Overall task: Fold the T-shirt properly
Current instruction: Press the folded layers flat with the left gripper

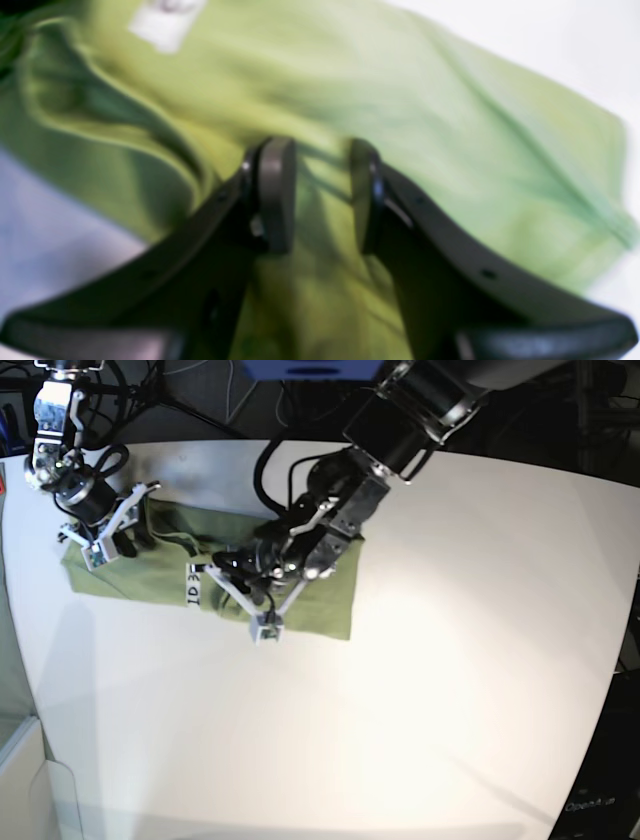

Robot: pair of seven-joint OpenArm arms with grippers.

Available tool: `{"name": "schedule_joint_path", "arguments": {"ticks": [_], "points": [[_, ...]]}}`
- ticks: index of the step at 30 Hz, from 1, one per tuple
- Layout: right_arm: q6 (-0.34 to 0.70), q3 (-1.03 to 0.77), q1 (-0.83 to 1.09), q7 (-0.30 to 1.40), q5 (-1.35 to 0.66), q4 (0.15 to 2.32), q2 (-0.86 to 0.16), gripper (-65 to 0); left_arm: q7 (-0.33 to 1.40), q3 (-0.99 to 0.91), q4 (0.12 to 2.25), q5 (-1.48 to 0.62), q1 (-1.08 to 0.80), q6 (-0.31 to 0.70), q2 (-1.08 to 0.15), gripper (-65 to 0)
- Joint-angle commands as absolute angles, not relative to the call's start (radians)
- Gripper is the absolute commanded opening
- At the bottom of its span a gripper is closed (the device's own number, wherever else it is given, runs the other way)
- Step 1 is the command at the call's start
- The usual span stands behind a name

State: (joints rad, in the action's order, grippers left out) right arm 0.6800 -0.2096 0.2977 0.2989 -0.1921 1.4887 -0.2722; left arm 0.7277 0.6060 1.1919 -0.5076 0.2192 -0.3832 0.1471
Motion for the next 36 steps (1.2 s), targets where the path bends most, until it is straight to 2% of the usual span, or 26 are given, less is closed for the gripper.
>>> {"name": "schedule_joint_path", "arguments": {"ticks": [1,6,15,20,21,23,26,28,29,36], "points": [[0.676,-0.217,0.292,0.275,-0.206,1.508,-0.289,-45.6,0.713,0.605,1.178,-0.499,0.237,-0.389,0.157,-61.9],[0.676,-0.217,0.292,0.275,-0.206,1.508,-0.289,-45.6,0.662,0.604,1.098,-0.499,0.239,-0.389,0.157,-61.8],[0.676,-0.217,0.294,0.275,-0.206,1.508,-0.292,-45.6,0.664,0.608,1.102,-0.57,0.234,-0.386,0.157,-61.8],[0.676,-0.217,0.294,0.275,-0.206,1.506,-0.292,-45.6,0.656,0.69,1.237,-0.624,0.234,-0.325,0.125,-59.7],[0.676,-0.217,0.294,0.275,-0.206,1.506,-0.292,-45.6,0.654,0.705,1.27,-0.633,0.234,-0.32,0.114,-56.9],[0.676,-0.217,0.294,0.275,-0.206,1.506,-0.292,-45.6,0.654,0.73,1.334,-0.642,0.234,-0.32,0.099,-45.7],[0.676,-0.217,0.294,0.275,-0.206,1.506,-0.292,-45.6,0.654,0.736,1.394,-0.641,0.234,-0.32,0.085,-24.6],[0.676,-0.217,0.294,0.275,-0.206,1.506,-0.292,-45.6,0.653,0.731,1.412,-0.641,0.232,-0.32,0.084,-6.1],[0.676,-0.217,0.294,0.275,-0.206,1.506,-0.292,-45.6,0.653,0.731,1.419,-0.641,0.231,-0.32,0.081,0.0],[0.676,-0.217,0.294,0.275,-0.206,1.504,-0.292,-45.6,0.651,0.693,1.523,-0.641,0.173,-0.32,-0.002,0.0]]}}
